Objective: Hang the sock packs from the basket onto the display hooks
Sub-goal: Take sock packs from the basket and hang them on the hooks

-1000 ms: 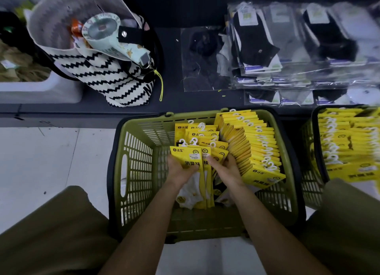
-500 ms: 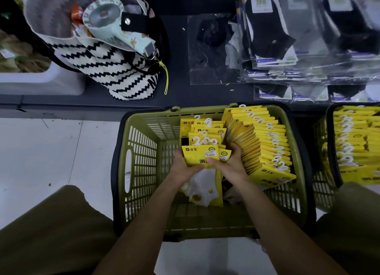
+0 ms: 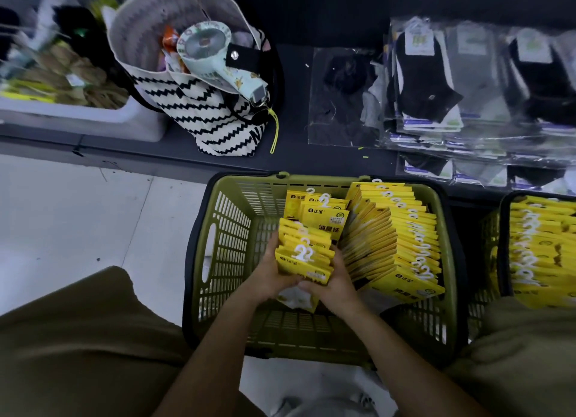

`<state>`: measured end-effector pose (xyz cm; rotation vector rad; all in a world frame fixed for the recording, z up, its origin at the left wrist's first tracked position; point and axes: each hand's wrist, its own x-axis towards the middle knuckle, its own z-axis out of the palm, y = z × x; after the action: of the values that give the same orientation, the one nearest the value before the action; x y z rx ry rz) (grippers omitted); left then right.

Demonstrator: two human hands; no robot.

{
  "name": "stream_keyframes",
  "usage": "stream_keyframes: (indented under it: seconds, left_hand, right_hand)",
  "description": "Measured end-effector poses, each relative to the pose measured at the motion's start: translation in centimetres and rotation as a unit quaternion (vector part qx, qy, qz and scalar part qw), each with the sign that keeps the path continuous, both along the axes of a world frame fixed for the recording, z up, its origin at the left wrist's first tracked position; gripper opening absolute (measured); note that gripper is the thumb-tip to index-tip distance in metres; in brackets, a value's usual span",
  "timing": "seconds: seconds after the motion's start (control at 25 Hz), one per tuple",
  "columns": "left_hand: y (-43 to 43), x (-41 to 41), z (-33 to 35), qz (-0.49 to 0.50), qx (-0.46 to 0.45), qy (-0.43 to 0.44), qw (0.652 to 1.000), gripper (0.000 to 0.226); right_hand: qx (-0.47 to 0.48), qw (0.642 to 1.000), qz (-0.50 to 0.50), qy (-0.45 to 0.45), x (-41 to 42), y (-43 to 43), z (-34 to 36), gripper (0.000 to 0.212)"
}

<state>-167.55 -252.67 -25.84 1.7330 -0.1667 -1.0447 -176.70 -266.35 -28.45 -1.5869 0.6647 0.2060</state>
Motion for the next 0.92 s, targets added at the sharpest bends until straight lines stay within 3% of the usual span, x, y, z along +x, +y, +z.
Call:
stream_keyframes:
  seconds: [0.16,0.36,0.56,0.68,0.92]
  left_hand:
    - [-0.9,0.1,0.3,-0.015,0.002,-0.021,1.000,0.092]
    - [-1.4,1.3,2.5,0.014,0.039,-0.039,0.998,0.087]
    - [-2.2,4.1,8.7,0.083,-0.049,-0.134,0.986,0.074]
    - [-3.0,4.5,12.5,0.118,-0.121,-0.165,0.972,0.069]
    - [-4.7,4.7,19.9,0.116,-0.215,-0.198,0.949,0.070]
  right_hand:
    - [0.001,0.997,0.065,0.034,0.7,-2.0,0.1,0.098]
    - [-0.016,1.000,0.009,0.014,1.8,-3.0,3.2,0.073]
    - [-0.013,0.993,-0.050,-0.106,4.7,-3.9,10.2,0.044]
    - [-0.004,0.980,-0.119,-0.158,6.1,-4.4,13.9,0.047]
    - [-0.032,0.955,-0.154,-0.251,6.7,-6.2,21.5,0.023]
